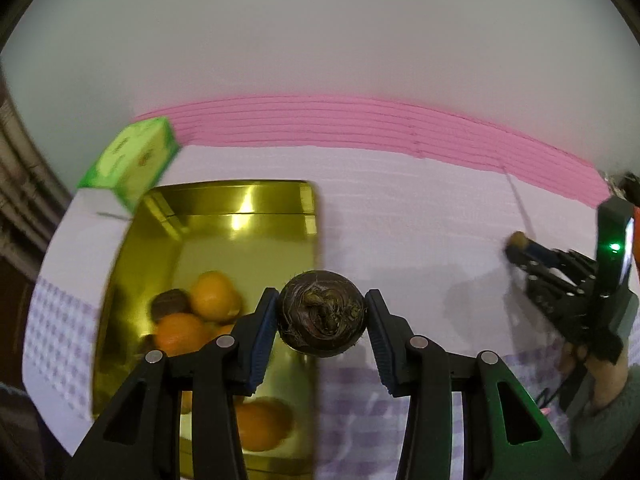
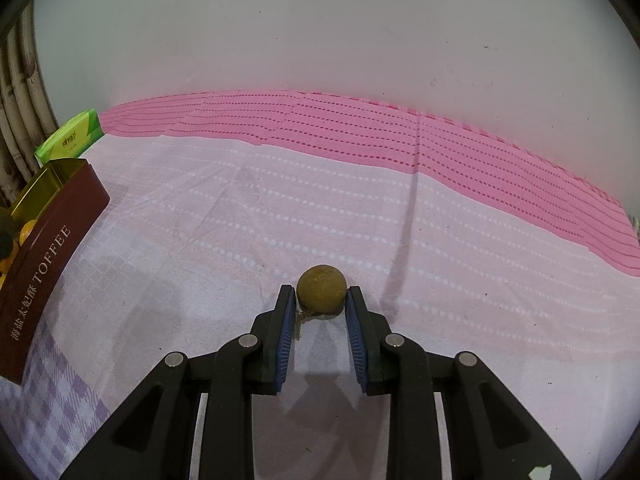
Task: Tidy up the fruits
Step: 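Carry the brown fruit over the gold tray with the left gripper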
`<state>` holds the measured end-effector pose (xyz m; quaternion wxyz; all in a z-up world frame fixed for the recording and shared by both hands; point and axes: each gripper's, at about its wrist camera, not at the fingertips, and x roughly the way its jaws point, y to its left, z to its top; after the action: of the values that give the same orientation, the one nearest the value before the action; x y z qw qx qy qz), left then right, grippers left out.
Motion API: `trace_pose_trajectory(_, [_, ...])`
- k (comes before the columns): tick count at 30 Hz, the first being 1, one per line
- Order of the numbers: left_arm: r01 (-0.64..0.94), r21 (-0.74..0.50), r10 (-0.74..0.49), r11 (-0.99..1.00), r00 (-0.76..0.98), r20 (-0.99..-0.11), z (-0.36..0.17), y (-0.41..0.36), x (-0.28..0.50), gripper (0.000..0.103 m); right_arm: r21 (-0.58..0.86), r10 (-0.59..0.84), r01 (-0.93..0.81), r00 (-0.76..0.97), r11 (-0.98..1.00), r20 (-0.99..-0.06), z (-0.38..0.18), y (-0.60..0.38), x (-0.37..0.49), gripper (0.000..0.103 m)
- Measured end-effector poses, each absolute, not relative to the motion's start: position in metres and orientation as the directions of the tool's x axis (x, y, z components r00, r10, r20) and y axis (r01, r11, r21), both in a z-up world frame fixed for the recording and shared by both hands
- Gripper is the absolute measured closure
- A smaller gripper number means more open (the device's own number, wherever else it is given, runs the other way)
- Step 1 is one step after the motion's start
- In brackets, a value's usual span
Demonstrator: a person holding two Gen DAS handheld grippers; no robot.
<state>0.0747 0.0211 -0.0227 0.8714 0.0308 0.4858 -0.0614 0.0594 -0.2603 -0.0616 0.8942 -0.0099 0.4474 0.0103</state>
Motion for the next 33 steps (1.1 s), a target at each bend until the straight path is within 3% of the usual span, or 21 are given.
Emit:
trace_pose_trajectory(13, [0.015, 0.005, -0.003, 1.000, 0.515, -0.857, -0.030, 0.085, 0.071, 0.058, -0.013, 0.005, -0.027, 0.600, 1.000, -0.800, -0.062, -0.260, 0.059, 0.078])
trace_pose_trajectory(33, [0.018, 0.030, 0.017, 0.999, 0.486, -0.874, -0.045, 0.099, 0.069, 0.058, -0.013, 0.005, -0.026, 0.601, 1.000, -0.799, -0.063, -0.260, 0.058, 0.078])
